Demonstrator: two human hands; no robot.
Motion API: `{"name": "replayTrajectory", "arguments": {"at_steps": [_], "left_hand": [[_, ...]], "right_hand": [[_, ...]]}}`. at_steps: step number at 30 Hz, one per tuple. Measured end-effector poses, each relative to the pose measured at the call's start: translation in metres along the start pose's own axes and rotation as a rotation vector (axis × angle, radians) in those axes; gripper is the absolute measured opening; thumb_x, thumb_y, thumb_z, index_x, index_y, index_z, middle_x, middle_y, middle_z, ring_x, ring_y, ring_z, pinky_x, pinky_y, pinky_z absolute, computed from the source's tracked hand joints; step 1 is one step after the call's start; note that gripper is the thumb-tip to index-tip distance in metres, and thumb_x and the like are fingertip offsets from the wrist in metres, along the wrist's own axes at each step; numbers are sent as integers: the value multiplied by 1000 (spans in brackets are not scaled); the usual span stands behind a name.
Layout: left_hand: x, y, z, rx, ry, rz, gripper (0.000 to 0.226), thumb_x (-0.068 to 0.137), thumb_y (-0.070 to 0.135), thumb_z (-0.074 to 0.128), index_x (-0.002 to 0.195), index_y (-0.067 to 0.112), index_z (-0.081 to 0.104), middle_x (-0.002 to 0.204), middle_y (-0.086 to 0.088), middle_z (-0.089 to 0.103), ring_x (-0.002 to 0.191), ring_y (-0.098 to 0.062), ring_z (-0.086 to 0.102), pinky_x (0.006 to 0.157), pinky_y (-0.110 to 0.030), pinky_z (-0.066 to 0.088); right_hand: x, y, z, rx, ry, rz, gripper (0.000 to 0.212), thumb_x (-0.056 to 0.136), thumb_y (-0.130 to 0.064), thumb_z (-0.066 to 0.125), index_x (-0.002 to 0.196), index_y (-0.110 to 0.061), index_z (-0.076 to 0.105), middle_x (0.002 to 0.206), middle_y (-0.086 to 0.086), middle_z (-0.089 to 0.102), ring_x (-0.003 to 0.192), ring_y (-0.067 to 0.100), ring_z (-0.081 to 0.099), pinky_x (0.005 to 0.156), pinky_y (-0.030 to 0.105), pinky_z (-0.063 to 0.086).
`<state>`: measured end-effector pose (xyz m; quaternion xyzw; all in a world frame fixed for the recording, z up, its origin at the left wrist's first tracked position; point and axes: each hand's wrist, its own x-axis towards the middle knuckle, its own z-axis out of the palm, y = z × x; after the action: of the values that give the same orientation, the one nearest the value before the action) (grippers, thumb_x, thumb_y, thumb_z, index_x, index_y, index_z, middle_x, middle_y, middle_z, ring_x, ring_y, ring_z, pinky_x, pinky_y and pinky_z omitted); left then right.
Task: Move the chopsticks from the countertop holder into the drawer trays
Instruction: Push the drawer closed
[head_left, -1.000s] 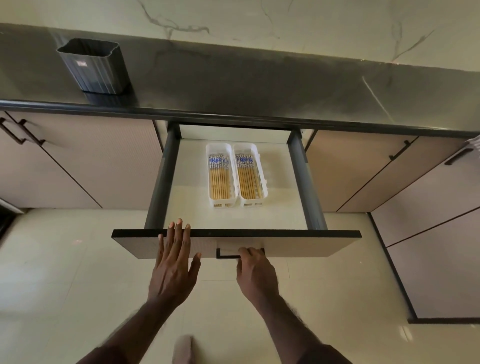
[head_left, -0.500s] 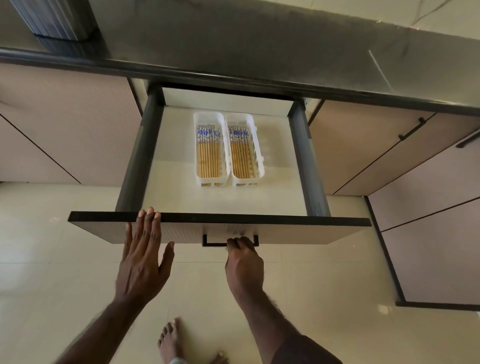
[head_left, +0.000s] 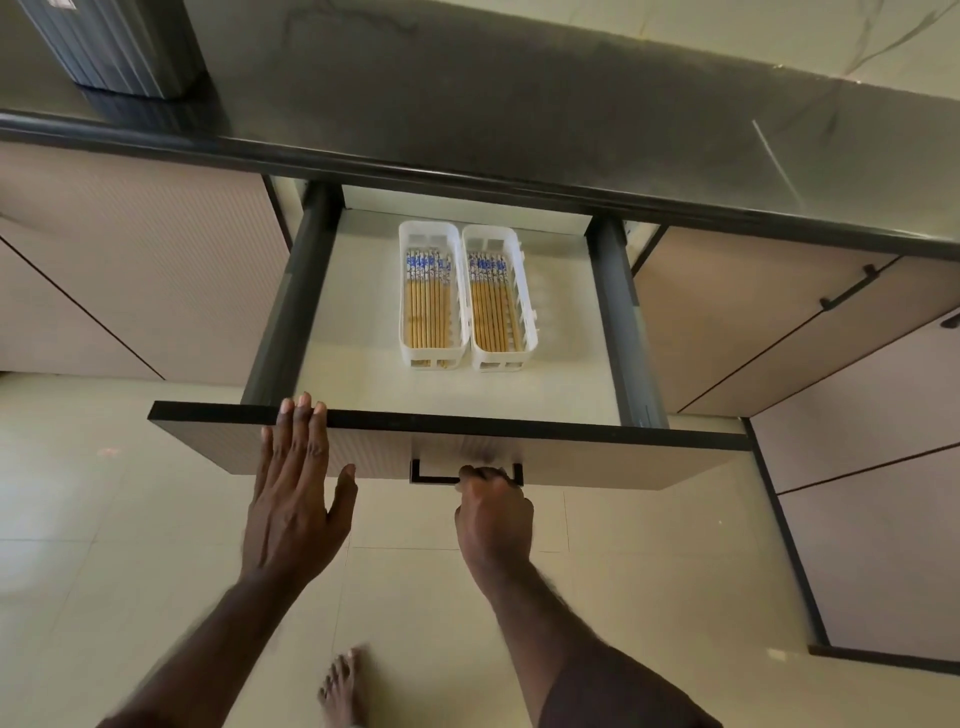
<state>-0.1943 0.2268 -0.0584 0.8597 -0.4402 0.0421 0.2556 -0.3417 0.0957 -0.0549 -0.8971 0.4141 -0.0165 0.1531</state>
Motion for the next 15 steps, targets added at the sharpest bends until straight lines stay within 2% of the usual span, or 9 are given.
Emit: {"name": "replayTrajectory", "arguments": {"at_steps": [6,15], "left_hand": [[53,-11,16,-21,12,11,69,94,31,40,151,2,14,159,-17,12,150,-28,4,118,-52,17],[149,-25,43,-62,0,40,71,94,31,41,152,3,10,160,-17,9,150,-28,2,121,-45,7]], "right_hand": [[56,-2,-5,7,32,15,21,86,-15,69,107,-11,70,100,9,74,84,21,71,71,31,58],[151,-9,-13,38,82,95,20,76,-5,75,97,-7,74,92,11,75,78,25,73,66,32,58]]}}
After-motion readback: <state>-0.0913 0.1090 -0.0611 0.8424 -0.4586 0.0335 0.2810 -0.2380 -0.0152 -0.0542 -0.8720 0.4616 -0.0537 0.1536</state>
